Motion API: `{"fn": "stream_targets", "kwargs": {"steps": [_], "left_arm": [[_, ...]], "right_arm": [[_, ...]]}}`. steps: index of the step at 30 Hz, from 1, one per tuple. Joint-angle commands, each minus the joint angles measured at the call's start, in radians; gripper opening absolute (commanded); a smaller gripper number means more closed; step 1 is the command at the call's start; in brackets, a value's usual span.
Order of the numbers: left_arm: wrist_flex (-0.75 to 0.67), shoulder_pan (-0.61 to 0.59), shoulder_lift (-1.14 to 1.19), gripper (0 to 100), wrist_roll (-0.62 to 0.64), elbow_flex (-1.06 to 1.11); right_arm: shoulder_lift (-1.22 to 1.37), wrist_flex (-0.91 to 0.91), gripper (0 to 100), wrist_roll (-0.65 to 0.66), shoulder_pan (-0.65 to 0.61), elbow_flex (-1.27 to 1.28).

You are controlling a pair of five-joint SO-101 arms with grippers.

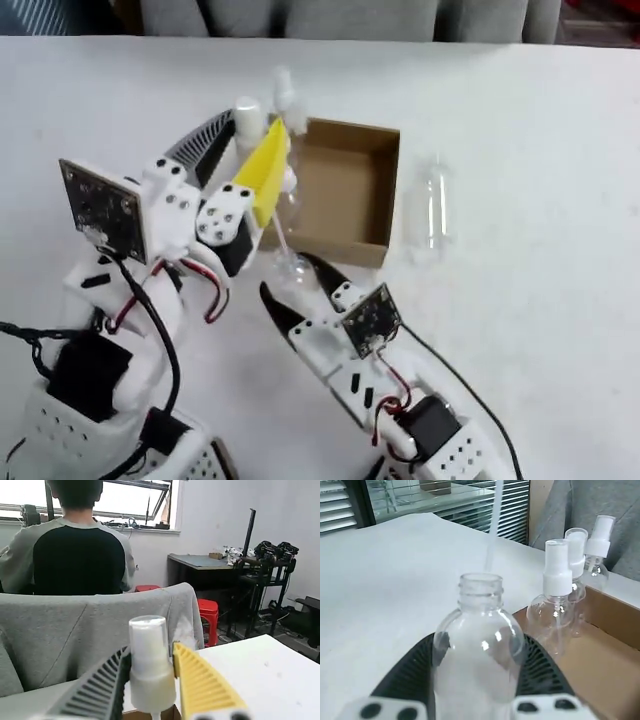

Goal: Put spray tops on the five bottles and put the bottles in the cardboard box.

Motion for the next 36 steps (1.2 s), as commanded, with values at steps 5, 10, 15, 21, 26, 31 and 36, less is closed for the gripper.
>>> {"fn": "stream_targets", "kwargs": {"steps": [5,10,15,21,26,31,36], "left_arm": [[0.018,-0.004,-0.018,3,0.002,0.02],[-0.011,0.004,-0.125,3,0.002,0.152],[-0.026,0.058,-0.278,3,0.002,0.318],[-0.029,0.068,-0.403,3,0.002,0.496],[-0.029,0.082,-0.449,3,0.002,0.559],[-0.029,0.084,-0.452,3,0.002,0.617],[-0.023,0.085,-0.452,3,0.002,0.624]], "right_arm": [[0.005,0.004,1.5,-0.012,0.001,0.011],[0.005,0.004,1.5,-0.012,0.001,0.011],[0.005,0.004,1.5,-0.012,0.001,0.011],[0.005,0.004,1.5,-0.012,0.001,0.011],[0.005,0.004,1.5,-0.012,0.001,0.011],[0.005,0.005,1.5,-0.012,0.001,0.011],[0.005,0.005,1.5,-0.012,0.03,0.011]]}}
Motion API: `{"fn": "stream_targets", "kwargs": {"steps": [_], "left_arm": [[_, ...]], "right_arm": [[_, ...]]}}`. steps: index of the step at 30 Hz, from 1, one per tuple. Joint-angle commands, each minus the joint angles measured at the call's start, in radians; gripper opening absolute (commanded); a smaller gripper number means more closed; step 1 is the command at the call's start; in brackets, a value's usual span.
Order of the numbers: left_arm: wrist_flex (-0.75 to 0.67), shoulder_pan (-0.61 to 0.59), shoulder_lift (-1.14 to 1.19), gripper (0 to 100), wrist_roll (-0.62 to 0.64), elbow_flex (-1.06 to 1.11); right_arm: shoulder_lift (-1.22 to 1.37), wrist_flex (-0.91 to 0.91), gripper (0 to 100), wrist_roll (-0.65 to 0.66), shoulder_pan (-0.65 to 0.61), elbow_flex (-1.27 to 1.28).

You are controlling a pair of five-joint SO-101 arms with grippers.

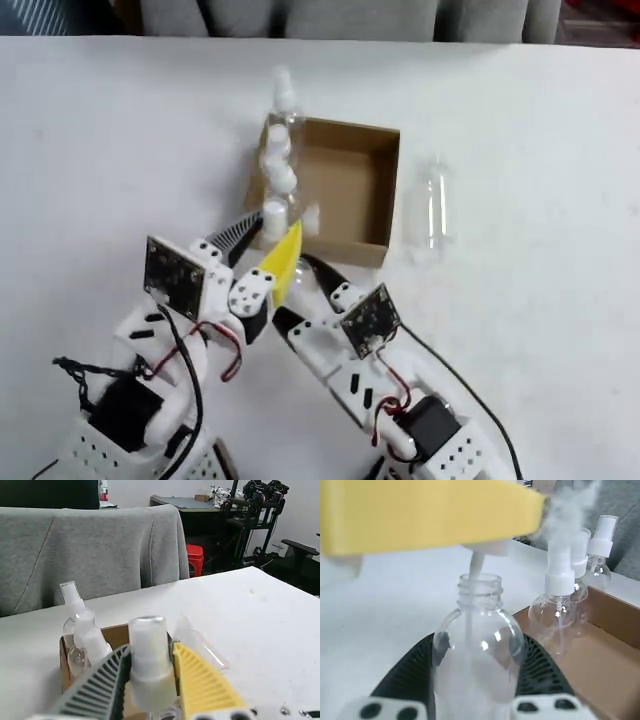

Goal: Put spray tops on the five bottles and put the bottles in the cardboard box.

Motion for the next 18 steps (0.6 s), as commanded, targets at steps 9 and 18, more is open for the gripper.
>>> {"fn": "stream_targets", "kwargs": {"steps": [9,18], "left_arm": [[-0.032,0.082,-0.018,3,-0.005,0.072],[-0.029,0.11,-0.018,3,-0.005,0.097]], "right_arm": [[0.004,0.004,1.5,-0.012,0.031,0.011],[0.004,0.004,1.5,-0.012,0.036,0.011]]}}
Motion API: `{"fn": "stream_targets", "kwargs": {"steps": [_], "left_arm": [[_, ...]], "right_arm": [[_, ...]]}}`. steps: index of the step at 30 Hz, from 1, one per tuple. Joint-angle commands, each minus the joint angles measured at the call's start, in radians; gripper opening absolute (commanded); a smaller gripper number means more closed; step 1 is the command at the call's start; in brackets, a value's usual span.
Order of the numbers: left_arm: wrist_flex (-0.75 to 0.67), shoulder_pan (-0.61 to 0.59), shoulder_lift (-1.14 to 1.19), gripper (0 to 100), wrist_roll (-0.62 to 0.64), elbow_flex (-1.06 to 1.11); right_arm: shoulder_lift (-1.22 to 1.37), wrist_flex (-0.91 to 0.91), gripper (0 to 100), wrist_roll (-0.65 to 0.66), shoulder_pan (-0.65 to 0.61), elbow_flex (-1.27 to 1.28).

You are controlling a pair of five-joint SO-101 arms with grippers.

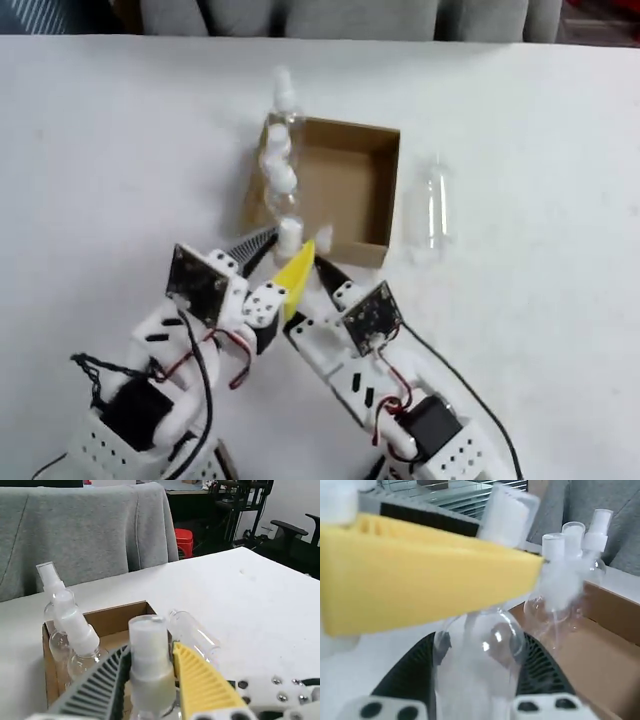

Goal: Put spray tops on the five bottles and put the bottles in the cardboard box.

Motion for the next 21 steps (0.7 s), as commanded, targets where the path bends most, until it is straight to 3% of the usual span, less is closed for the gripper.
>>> {"fn": "stream_targets", "kwargs": {"steps": [1,13,21], "left_arm": [[-0.015,0.038,0.007,3,0.003,-0.002],[-0.015,0.036,0.007,4,0.005,0.0],[-0.015,0.001,-0.084,22,0.094,0.068]], "right_arm": [[0.002,0.002,1.5,-0.012,0.018,0.011],[0.002,-0.005,1.5,-0.012,0.019,0.011],[0.002,-0.002,1.5,-0.012,0.021,0.011]]}}
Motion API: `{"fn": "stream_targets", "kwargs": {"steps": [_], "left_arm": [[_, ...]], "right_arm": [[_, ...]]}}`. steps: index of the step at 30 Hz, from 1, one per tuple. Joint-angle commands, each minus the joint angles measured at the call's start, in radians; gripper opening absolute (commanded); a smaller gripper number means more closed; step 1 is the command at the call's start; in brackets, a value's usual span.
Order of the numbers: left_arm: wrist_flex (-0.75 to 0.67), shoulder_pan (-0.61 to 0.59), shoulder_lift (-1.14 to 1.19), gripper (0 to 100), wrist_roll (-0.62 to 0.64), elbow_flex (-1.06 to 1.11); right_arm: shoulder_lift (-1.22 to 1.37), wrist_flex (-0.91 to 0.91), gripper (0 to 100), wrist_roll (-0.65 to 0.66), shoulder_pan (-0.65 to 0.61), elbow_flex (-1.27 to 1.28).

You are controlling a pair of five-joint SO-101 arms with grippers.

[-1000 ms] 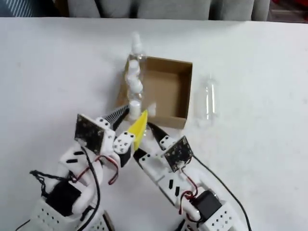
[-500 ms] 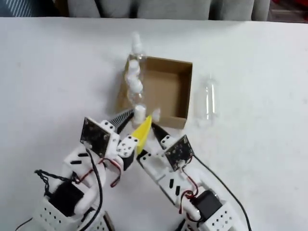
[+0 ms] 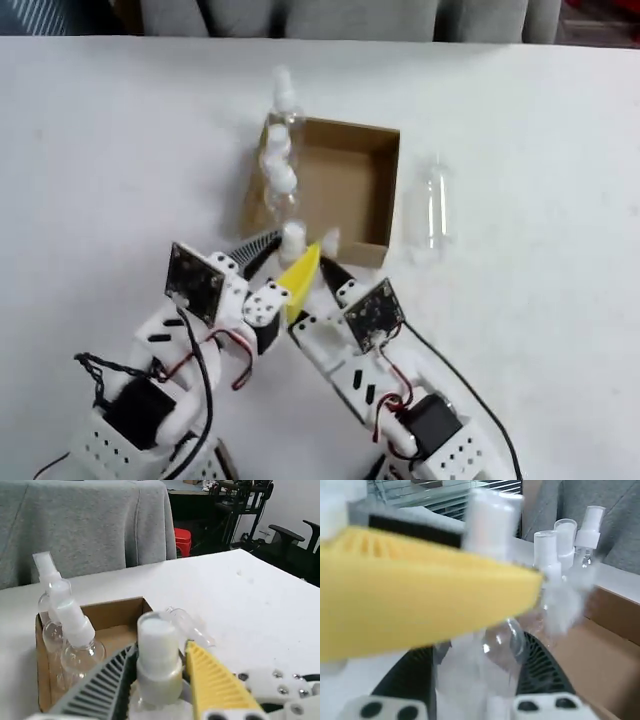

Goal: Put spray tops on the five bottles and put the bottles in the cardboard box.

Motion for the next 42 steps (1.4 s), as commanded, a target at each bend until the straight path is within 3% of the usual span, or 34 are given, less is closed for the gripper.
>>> {"fn": "stream_targets", "kwargs": {"steps": [1,7,28,33,38,42], "left_arm": [[-0.009,-0.015,-0.101,23,0.038,0.046],[0.041,-0.051,-0.295,24,0.034,0.123],[0.402,-0.051,-0.288,23,0.032,-0.146],[0.431,-0.058,-0.288,23,0.032,-0.18],[0.431,-0.199,-0.288,21,0.032,-0.172],[0.414,-0.328,-0.288,6,0.032,-0.132]], "right_arm": [[0.002,-0.002,1.5,-0.011,0.007,0.011],[0.002,-0.002,1.5,-0.011,0.007,0.011],[0.004,-0.036,1.5,-0.011,0.125,0.011],[0.004,-0.033,1.5,-0.011,0.133,0.011],[0.004,-0.031,1.5,-0.011,0.136,0.011],[0.002,-0.036,1.5,-0.011,0.182,0.011]]}}
